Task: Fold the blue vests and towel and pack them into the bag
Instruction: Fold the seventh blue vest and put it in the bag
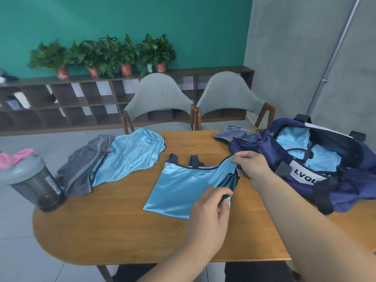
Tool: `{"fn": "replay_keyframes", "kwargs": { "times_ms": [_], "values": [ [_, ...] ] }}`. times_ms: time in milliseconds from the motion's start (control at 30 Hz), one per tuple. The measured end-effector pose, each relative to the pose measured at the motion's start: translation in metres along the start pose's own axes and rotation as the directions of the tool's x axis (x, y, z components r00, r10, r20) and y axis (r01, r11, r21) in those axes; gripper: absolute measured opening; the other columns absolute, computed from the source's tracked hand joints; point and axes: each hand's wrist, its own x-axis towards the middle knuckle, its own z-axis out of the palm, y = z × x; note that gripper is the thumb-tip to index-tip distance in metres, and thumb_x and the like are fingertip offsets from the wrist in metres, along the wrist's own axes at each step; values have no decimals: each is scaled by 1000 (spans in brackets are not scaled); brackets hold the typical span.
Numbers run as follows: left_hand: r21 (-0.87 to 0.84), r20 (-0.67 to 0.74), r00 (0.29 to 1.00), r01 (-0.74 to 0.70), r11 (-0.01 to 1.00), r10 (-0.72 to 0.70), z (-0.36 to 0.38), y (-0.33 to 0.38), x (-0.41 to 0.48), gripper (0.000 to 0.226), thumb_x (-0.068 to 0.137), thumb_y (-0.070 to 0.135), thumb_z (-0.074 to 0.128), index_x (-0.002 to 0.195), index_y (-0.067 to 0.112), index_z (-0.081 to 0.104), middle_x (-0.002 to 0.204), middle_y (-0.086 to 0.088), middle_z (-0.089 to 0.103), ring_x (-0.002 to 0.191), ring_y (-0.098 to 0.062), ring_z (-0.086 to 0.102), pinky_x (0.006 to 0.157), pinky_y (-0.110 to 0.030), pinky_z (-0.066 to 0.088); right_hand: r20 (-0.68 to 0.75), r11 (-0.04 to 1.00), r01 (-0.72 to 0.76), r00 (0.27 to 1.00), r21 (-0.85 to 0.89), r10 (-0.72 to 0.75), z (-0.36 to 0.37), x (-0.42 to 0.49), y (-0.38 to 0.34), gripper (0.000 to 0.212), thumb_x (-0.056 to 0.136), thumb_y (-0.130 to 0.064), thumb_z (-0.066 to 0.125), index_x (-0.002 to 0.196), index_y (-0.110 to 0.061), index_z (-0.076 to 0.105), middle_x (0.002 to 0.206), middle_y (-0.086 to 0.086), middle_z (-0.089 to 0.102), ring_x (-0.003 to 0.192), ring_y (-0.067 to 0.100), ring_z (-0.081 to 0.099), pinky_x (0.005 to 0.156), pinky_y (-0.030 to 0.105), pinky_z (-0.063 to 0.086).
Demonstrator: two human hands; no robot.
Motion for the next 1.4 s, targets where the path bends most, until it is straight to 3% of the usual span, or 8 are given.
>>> {"fn": "replay_keyframes", "kwargs": {
  "times_ms": [367,433,567,800,933,1100,1267,1400],
  "values": [
    [-192,-337,924,118,974,-179,-61,-26,-7,32,103,0,58,109,26,76,108,12,65,80,-14,74,71,-18,50,23,958,181,983,-225,-181,121,-17,-46,14,77,-12,82,86,-19,75,74,9,74,46,15,66,59,32,61],
    [-189,-364,904,164,968,-224,-73,-39,-9,33,103,1,59,108,29,76,109,13,66,81,-14,72,71,-20,51,41,930,198,980,-311,-196,148,-18,-43,11,77,-16,81,84,-22,74,76,4,74,57,18,72,68,37,65],
    [-22,-405,877,274,961,-259,-92,-73,-14,30,102,6,62,108,34,74,105,21,64,82,-9,64,69,-18,46,105,823,218,976,-524,-192,185,-19,-28,10,85,-22,77,90,-26,70,93,0,71,84,20,67,70,27,54],
    [397,-322,909,383,834,-264,-108,-122,-28,24,98,23,65,112,40,72,97,23,62,96,-9,51,81,-35,48,127,764,226,974,-604,-188,216,-20,10,25,91,-19,70,115,-20,70,93,1,68,90,22,61,72,26,46],
    [442,-295,901,424,791,-319,-108,-128,-30,22,98,32,61,115,42,70,105,22,61,101,-9,48,86,-36,45,181,762,330,944,-557,-276,219,-31,33,31,100,-19,61,130,-10,64,77,-11,64,74,13,57,70,26,43],
    [411,-325,886,446,795,-329,-105,-130,-30,22,98,33,61,117,41,68,106,21,58,101,-8,49,87,-35,44,346,720,471,878,-510,-329,206,-60,52,50,104,-10,45,154,-16,42,124,8,69,110,27,64,86,31,46],
    [377,-308,905,399,836,-293,-105,-133,-31,19,96,32,62,111,41,69,99,23,61,96,-4,53,85,-33,45,615,428,669,738,-608,-280,195,-72,70,67,105,-18,45,166,-16,16,170,8,24,153,25,27,122,36,30],
    [294,-198,948,299,908,-249,-105,-130,-34,18,98,37,59,112,40,71,94,23,64,93,-1,58,87,-28,49,740,112,779,623,-617,-253,182,-60,73,74,103,-26,46,167,-20,11,174,6,8,155,24,18,126,35,20]
  ]
}}
